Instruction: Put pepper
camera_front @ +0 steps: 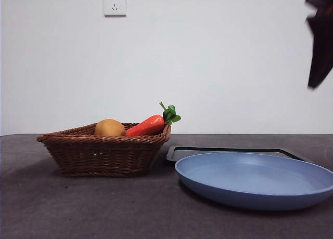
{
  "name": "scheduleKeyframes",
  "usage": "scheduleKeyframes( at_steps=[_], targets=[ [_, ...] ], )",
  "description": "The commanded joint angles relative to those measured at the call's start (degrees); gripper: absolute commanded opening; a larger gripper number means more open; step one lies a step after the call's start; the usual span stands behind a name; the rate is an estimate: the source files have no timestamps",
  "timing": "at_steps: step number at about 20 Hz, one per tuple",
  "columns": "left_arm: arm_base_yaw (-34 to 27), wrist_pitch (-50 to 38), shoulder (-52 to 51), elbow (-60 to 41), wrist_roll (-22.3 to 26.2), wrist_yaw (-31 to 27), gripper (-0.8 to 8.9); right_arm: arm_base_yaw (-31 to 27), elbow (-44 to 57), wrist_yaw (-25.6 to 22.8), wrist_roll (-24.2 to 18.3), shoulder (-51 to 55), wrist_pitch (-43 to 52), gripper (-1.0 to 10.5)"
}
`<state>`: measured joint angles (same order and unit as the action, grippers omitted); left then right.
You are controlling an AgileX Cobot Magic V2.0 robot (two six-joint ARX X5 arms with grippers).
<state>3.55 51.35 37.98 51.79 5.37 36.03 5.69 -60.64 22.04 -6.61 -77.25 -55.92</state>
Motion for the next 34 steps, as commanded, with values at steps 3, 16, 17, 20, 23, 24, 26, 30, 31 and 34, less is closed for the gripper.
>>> scheduleKeyframes(
  at_steps=[3,16,17,20,23,24,26,30,31,34],
  targets=[
    [0.22,-0.81,0.13,0.87,0.0,0.37,3.87,0.46,-0.98,-0.2,0.13,-8.44,3.67,2.9],
    [0.22,-1.84,0.13,0.87,-0.57,0.31,3.87,2.34,-0.98,-3.08,-0.96,-19.63,9.94,2.6],
    [0.22,-2.08,0.13,0.87,-0.85,0.31,3.87,2.56,-0.98,-2.95,-0.94,-20.17,10.4,2.4],
    [0.22,-2.71,0.13,0.87,-0.9,0.28,3.87,3.34,-0.98,-2.95,-0.94,-21.31,11.08,2.0],
    [0.22,-2.86,0.13,0.87,-0.92,0.24,3.87,3.5,-0.98,-2.95,-0.9,-21.99,11.47,1.4],
    [0.22,-2.86,0.13,0.87,-0.92,0.22,3.87,3.5,-0.98,-2.95,-0.9,-22.21,11.58,1.2],
    [0.22,-2.86,0.13,0.87,-0.92,0.2,3.87,3.5,-0.98,-3.13,-0.81,-22.49,11.63,1.0],
    [0.22,-2.86,0.15,0.87,-0.92,0.13,3.87,3.32,-0.98,-3.08,-0.72,-22.51,11.82,0.0],
    [0.22,-2.84,0.2,0.87,-0.92,-0.04,3.87,3.3,-0.98,-3.1,-0.61,-22.51,11.85,0.0],
    [0.24,-2.78,1.07,0.87,-0.92,-0.57,3.87,3.26,-0.98,-3.08,-0.24,-22.51,11.85,0.0]
  ],
)
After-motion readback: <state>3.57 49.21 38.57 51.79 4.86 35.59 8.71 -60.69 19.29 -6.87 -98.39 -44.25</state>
